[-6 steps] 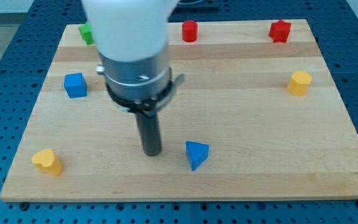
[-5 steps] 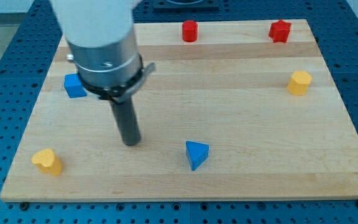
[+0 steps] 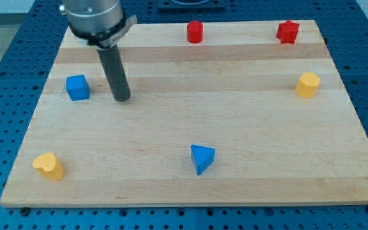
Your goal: Move the green circle towards the bottom right corner
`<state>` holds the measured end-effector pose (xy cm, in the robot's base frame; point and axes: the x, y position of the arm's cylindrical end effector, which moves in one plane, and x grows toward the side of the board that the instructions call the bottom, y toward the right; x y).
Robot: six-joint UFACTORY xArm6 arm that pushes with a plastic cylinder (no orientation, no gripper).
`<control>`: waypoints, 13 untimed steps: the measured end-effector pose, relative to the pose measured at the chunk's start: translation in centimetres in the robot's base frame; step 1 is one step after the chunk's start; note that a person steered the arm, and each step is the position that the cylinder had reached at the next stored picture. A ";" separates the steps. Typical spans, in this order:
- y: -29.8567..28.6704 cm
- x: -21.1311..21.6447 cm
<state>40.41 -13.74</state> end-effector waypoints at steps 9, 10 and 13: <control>-11.1 -12.0; -9.3 -12.5; -4.3 -13.3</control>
<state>27.16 -18.02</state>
